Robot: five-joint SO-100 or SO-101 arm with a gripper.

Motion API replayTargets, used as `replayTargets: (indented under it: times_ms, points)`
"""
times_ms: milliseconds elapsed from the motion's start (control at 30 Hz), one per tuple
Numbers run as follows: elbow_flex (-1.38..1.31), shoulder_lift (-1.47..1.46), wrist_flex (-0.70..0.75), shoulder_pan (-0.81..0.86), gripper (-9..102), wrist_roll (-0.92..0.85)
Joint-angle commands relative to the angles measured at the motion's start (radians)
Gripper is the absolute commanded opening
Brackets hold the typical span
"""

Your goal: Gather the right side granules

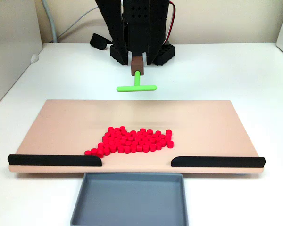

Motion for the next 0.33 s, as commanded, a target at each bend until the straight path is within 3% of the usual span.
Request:
replayTargets:
  times_ms: [0, 300]
  points:
    - [-0.023, 0.012, -0.008, -0.008, 0, 0.002]
    - [-0.023, 0.015, -0.008, -0.008, 0, -0.009]
